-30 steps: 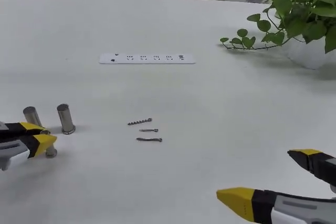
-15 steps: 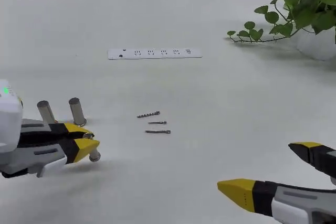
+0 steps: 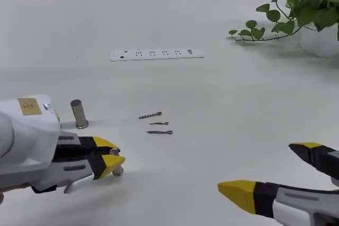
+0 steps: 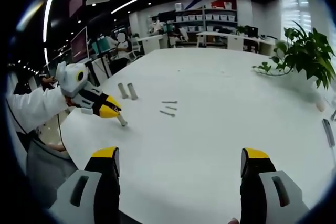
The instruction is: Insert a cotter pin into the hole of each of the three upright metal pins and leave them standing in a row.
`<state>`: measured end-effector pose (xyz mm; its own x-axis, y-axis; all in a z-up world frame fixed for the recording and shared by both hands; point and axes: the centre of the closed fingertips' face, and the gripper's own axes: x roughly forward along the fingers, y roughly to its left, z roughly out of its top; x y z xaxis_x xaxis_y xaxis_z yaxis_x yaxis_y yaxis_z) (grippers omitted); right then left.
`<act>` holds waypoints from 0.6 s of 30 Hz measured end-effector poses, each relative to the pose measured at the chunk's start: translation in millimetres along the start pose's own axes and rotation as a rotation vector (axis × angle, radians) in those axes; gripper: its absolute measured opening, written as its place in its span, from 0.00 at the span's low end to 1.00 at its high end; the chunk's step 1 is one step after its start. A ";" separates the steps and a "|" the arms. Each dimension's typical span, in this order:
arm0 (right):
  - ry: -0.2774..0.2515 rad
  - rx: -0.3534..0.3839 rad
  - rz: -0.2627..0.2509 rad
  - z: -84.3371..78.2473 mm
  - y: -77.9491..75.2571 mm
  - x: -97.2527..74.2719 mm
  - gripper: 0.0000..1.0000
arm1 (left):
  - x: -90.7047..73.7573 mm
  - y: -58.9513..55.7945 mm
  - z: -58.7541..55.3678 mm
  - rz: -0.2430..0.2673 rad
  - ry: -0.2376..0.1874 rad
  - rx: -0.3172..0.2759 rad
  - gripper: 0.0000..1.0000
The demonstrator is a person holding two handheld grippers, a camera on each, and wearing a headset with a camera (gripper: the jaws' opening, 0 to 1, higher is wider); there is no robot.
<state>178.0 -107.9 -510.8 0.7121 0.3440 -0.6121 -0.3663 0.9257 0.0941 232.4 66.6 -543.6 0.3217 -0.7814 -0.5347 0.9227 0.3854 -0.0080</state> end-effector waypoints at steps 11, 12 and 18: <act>0.007 0.011 0.000 -3.3 -0.5 0.9 0.95 | 13.8 -15.0 -1.0 -0.059 0.036 0.057 0.05; 0.008 0.012 0.000 -3.5 -0.5 0.7 0.95 | 14.8 -15.4 -1.5 -0.060 0.039 0.062 0.05; 0.009 0.019 0.002 -4.3 -1.4 -0.3 0.94 | 19.4 -19.5 -6.0 -0.074 0.054 0.083 0.06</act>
<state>175.8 -110.0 -514.0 0.7060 0.3443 -0.6188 -0.3561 0.9280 0.1101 219.4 46.9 -558.9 0.2427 -0.7779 -0.5796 0.9586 0.2840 0.0203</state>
